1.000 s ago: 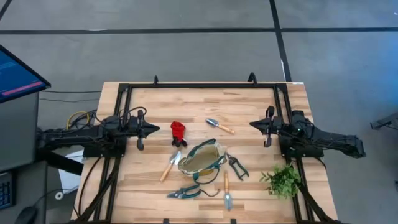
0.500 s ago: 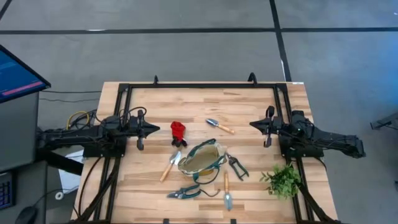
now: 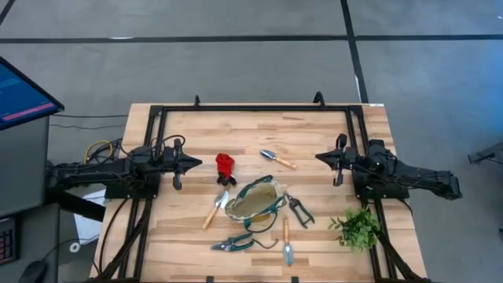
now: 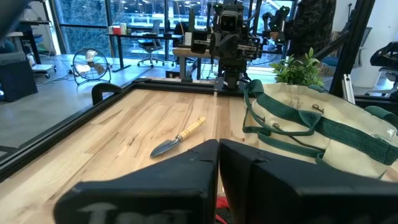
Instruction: Pick & Place Garden tools in Gardening bag
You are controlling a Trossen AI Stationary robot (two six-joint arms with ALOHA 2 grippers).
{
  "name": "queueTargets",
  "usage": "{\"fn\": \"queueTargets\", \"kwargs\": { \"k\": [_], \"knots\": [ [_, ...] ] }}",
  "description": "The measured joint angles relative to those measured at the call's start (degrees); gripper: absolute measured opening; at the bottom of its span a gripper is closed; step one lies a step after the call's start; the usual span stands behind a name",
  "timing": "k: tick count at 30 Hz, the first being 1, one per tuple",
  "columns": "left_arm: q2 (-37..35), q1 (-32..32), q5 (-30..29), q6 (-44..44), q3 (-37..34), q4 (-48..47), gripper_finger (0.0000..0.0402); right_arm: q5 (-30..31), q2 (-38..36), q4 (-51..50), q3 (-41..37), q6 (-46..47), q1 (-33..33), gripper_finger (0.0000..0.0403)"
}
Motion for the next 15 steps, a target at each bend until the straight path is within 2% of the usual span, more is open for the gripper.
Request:
{"fn": "queueTargets", "kwargs": {
  "k": [15],
  "knots": [
    [0.0,0.0,0.0,0.0,0.0,0.5,0.0002,0.0,0.0,0.0,0.0,0.0,0.0,0.0000]
  ]
}}
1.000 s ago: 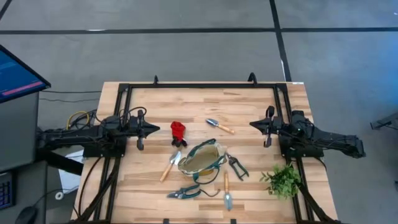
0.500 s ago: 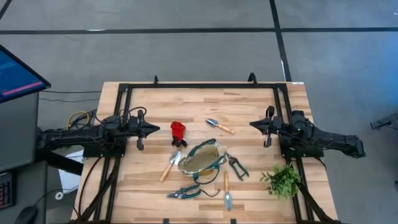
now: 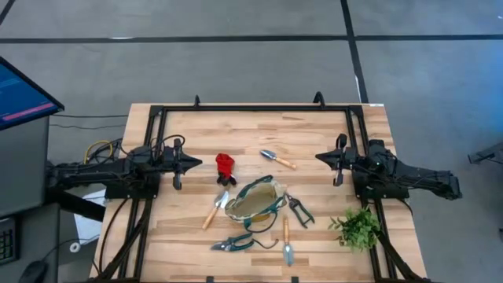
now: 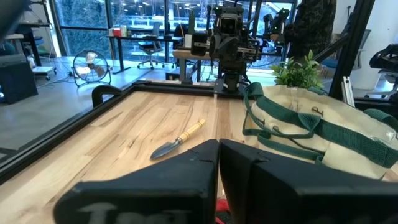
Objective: Pick & Place Garden tools in Gardening bag
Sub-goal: Put the top shear scissors into the gardening bag
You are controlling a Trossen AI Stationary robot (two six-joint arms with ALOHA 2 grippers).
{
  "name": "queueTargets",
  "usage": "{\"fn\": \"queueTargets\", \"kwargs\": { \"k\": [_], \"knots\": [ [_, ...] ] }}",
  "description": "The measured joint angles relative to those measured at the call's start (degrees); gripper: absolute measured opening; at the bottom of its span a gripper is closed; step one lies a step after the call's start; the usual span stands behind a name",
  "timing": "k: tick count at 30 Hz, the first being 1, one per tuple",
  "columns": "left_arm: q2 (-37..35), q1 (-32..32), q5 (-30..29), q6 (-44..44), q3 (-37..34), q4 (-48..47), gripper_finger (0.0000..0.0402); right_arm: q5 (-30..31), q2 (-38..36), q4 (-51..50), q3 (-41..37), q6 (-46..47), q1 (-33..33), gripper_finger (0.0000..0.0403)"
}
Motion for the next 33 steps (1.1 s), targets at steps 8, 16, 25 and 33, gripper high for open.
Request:
{"fn": "queueTargets", "kwargs": {
  "k": [8,16,25,33],
  "knots": [
    [0.0,0.0,0.0,-0.1,0.0,0.4,0.0002,0.0,0.0,0.0,0.0,0.0,0.0,0.0000],
    [0.0,0.0,0.0,0.0,0.0,0.7,0.0002,0.0,0.0,0.0,0.0,0.0,0.0,0.0000],
    [0.0,0.0,0.0,1.3,0.0,1.0,0.0002,0.0,0.0,0.0,0.0,0.0,0.0,0.0000],
    [0.0,0.0,0.0,1.3,0.0,1.3,0.0002,0.0,0.0,0.0,0.0,0.0,0.0,0.0000]
  ]
}}
